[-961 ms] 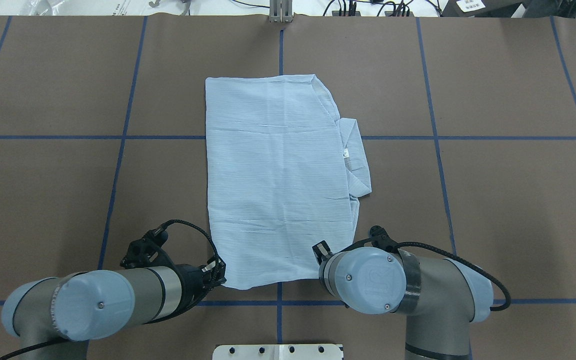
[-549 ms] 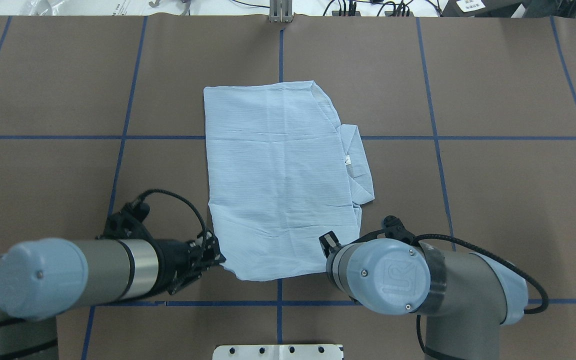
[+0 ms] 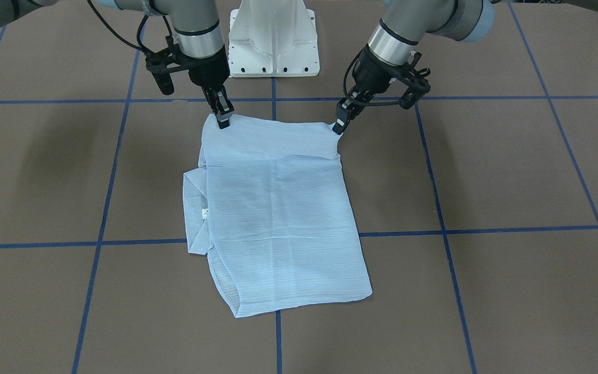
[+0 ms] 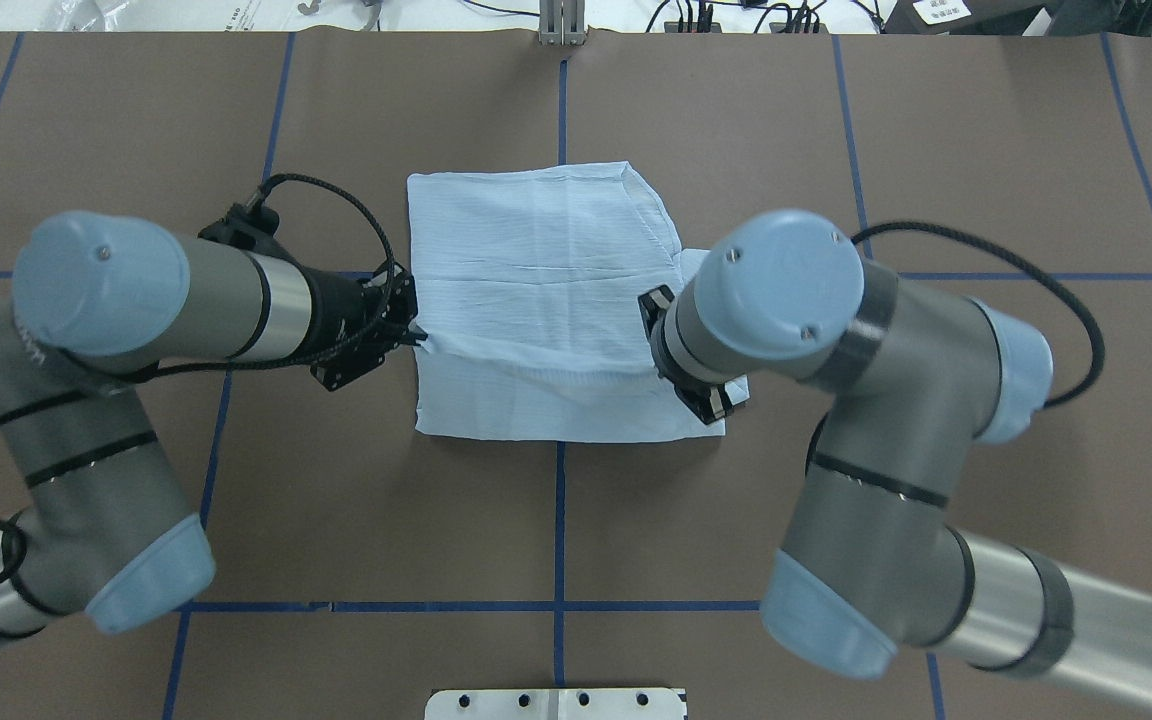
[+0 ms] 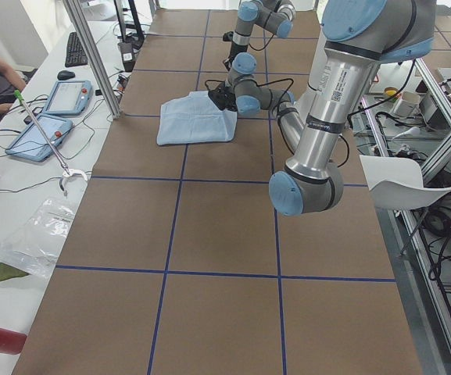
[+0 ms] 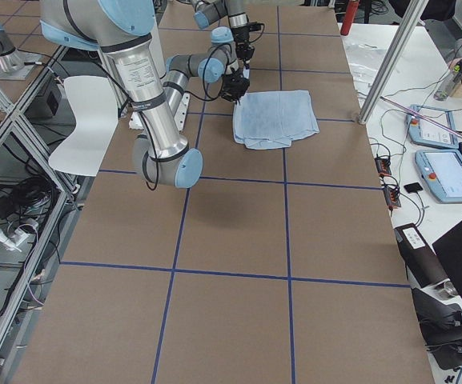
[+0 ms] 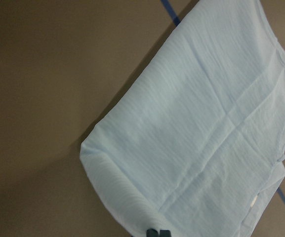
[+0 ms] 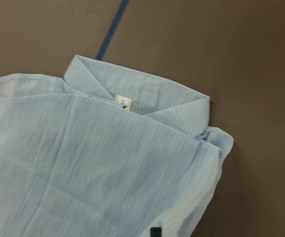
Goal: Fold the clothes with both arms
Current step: 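Lift both near corners and fold them toward the far edge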
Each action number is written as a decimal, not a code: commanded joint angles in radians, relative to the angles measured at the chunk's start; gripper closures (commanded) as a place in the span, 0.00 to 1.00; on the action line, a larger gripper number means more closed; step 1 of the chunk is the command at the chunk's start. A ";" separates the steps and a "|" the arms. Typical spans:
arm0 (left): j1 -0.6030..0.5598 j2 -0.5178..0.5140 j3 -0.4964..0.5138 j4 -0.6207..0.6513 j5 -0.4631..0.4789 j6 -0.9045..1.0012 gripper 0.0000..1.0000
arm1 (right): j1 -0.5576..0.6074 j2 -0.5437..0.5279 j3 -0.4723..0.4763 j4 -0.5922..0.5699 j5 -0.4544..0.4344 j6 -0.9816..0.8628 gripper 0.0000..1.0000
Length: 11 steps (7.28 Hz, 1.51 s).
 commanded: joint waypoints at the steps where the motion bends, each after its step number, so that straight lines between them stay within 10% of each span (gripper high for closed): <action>1: -0.113 -0.096 0.174 -0.015 -0.035 0.093 1.00 | 0.124 0.145 -0.218 0.007 0.096 -0.128 1.00; 7: -0.204 -0.282 0.608 -0.234 -0.034 0.153 1.00 | 0.237 0.410 -0.809 0.307 0.184 -0.241 1.00; 11: -0.204 -0.356 0.803 -0.343 -0.024 0.179 1.00 | 0.263 0.439 -0.990 0.478 0.186 -0.322 1.00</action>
